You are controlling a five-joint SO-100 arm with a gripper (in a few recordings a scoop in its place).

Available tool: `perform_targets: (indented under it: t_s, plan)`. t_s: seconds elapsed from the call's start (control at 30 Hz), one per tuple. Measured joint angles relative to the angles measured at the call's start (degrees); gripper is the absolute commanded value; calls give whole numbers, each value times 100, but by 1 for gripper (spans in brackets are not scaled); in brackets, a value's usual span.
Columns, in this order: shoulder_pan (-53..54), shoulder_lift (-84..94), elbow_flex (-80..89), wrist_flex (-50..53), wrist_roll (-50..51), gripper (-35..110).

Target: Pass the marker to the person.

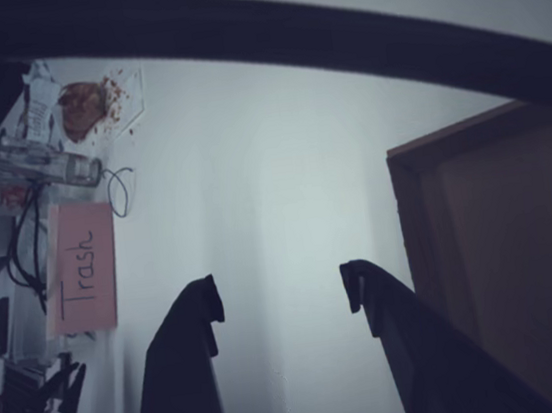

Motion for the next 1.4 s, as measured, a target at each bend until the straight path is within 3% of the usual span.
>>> perform_targets:
  t_s: [1.4]
  plan:
    - [105,0,-9,158,-141,27]
